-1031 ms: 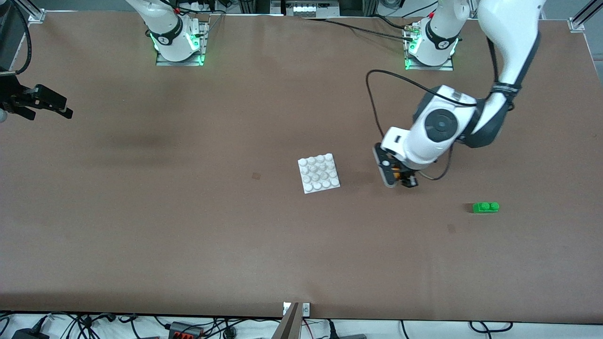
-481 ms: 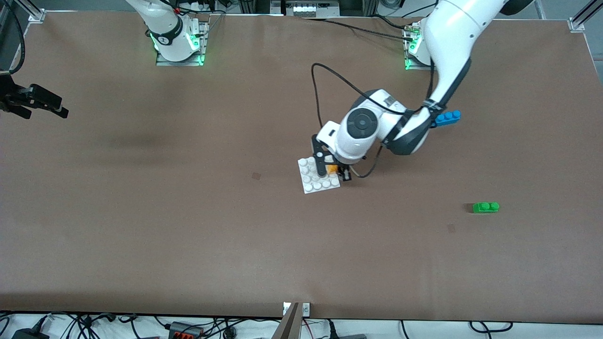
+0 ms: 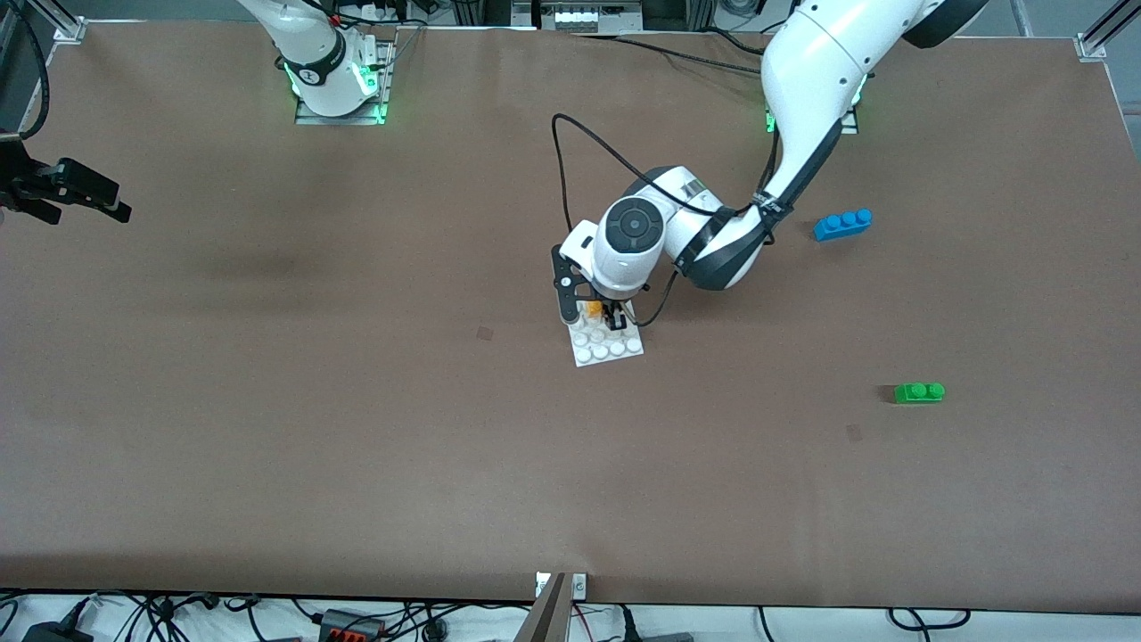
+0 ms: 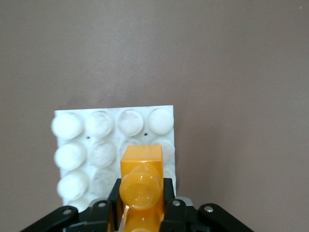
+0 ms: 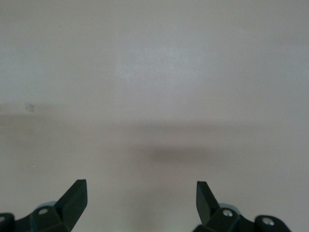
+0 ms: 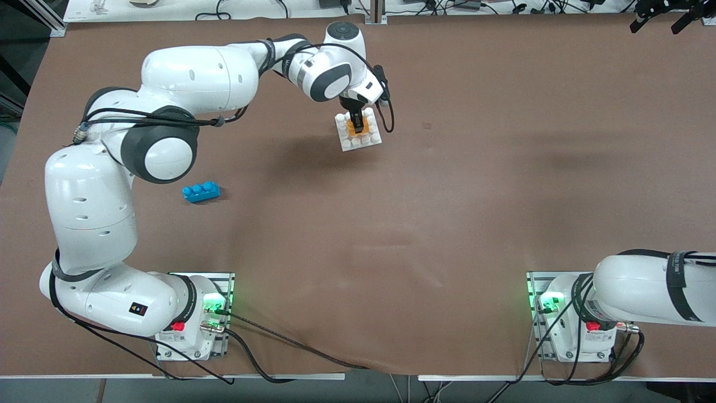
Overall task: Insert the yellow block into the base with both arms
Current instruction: 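Lower the yellow block onto the base plate studs and press down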
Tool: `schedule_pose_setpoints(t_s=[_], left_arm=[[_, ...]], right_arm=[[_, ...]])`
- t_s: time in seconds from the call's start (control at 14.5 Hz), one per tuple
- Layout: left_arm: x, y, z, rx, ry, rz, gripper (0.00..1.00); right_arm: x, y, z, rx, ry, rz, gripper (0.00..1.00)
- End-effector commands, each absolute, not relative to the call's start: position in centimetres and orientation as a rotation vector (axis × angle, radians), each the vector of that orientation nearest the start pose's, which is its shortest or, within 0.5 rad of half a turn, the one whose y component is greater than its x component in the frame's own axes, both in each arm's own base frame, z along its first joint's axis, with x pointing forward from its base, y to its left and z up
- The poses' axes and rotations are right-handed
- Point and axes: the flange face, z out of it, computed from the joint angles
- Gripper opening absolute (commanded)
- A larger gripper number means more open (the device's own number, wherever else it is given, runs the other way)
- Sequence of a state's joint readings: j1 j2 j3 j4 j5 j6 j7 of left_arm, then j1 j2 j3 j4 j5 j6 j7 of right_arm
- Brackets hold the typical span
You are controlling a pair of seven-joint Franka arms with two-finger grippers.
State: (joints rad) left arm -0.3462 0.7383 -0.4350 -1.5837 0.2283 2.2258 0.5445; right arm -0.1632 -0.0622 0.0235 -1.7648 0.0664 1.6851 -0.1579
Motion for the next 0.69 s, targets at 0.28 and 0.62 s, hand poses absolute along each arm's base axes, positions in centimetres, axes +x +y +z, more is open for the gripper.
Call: schedule_pose_setpoints(t_s=[0.28, 0.62], left_arm=[[53.28, -46.37, 21.87, -2.449, 2.06, 0.058, 0.01], [53.7, -46.07, 21.86, -2.45, 2.05, 0.05, 0.02]], right_arm=[[53.69, -6.19, 58.24, -3.059, -0.048, 0.017, 1.0], [53.7, -6.18, 58.25, -3.058, -0.048, 0.016, 1.0]])
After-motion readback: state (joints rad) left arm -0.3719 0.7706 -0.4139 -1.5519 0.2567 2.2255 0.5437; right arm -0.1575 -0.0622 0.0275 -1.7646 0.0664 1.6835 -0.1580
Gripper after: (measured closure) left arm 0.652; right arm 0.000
